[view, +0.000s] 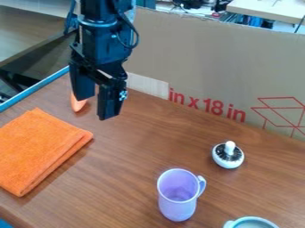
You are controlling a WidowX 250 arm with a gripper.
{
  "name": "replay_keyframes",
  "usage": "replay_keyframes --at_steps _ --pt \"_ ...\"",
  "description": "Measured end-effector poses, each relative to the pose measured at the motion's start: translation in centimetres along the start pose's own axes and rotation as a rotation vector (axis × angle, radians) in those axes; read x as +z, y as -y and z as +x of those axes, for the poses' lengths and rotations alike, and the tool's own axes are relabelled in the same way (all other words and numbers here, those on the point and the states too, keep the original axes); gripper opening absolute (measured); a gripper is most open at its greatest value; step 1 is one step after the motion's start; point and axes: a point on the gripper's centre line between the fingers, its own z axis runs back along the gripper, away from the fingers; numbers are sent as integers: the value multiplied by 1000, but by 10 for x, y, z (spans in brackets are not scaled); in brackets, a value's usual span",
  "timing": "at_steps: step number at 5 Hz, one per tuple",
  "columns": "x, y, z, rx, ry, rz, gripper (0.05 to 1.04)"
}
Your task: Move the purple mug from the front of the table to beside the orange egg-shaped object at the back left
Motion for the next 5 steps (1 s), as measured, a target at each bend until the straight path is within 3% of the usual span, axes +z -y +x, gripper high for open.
replay_keyframes --at_steps 1,3,5 --pt "-6 2 -1 -1 -16 -10 1000" --pt "-7 62 16 -141 71 -59 1000" --pt "-30 91 27 -216 64 -65 1000"
